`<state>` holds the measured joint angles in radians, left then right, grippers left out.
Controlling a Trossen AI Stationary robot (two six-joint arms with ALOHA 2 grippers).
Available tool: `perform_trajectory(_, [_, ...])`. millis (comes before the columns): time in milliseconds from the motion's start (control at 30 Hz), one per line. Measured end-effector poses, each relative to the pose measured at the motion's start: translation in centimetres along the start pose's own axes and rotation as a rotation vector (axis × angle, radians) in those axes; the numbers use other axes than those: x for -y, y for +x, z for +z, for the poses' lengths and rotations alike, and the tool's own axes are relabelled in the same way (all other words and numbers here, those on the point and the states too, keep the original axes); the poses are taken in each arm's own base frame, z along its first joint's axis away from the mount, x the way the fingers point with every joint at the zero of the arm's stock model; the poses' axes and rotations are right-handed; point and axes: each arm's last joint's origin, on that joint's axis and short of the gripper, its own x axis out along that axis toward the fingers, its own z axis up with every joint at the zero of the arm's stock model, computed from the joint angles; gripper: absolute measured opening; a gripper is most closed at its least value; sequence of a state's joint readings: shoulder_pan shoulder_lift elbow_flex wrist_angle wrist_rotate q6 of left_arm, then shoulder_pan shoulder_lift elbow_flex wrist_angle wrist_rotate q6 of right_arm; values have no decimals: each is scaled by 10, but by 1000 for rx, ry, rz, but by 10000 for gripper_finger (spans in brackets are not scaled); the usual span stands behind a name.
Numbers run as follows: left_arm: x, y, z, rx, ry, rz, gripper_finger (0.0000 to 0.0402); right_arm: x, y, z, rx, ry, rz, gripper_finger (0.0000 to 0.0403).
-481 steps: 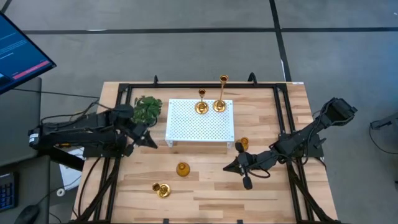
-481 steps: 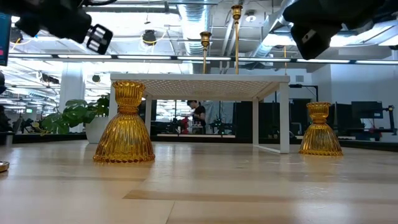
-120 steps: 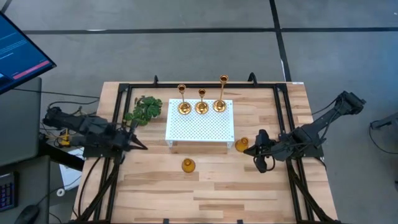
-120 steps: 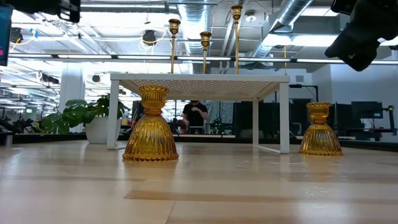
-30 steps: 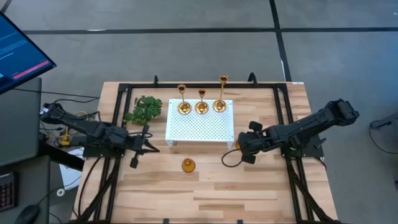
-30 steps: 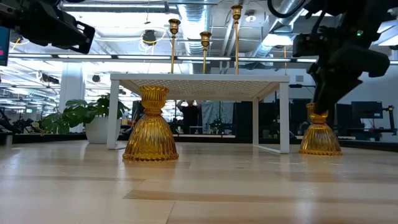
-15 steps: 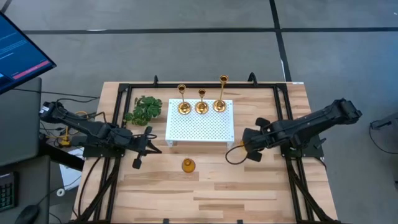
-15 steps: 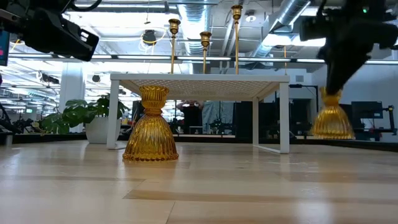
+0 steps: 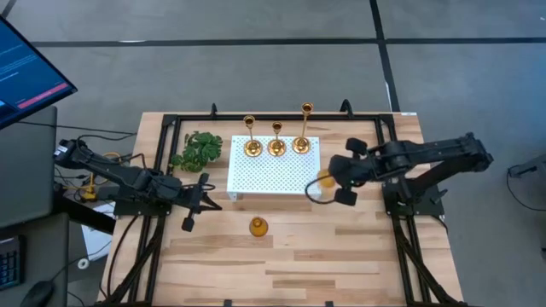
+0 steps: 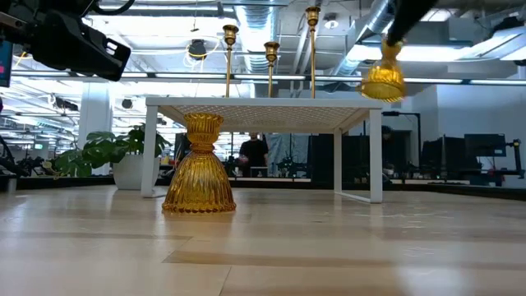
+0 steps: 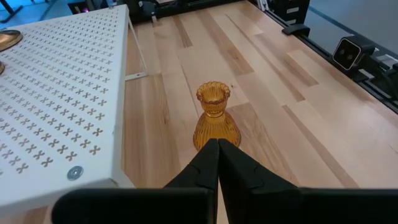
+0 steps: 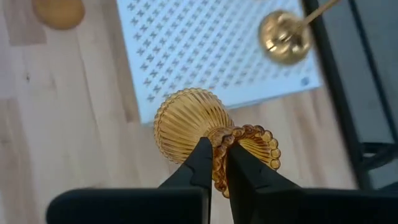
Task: Pick & Place candle stick holders
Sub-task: Put the top yellow candle holder on the shelf
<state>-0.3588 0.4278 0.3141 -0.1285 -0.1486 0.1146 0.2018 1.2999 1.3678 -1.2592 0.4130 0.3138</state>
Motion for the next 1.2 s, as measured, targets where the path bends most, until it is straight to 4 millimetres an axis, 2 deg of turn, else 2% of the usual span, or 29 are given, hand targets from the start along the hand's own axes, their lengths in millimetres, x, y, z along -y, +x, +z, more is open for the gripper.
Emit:
perform_trajectory(100, [0, 0, 0, -1, 0, 0, 8, 6, -6, 17, 20, -35, -14, 11])
perform_trajectory(167, [0, 0, 0, -1, 0, 0, 8, 6, -3, 30, 20, -74, -23, 11])
perform_trajectory(400, [0, 0, 0, -1, 0, 0, 8, 0, 22, 80, -6, -232, -18, 11])
perform_trajectory(600, [0, 0, 0, 2, 0, 0, 8, -7, 46, 110, -20, -324, 50, 11])
perform_trajectory(867, [0, 0, 0, 3, 0, 0, 8, -10, 67, 129, -43, -378, 62, 11])
perform_trajectory(1000, [0, 0, 0, 4, -1, 0, 8, -10, 79, 131, -85, -385, 57, 11])
perform_trajectory(1200, [0, 0, 1, 6, -1, 1, 8, -7, 80, 129, -109, -386, 48, 11])
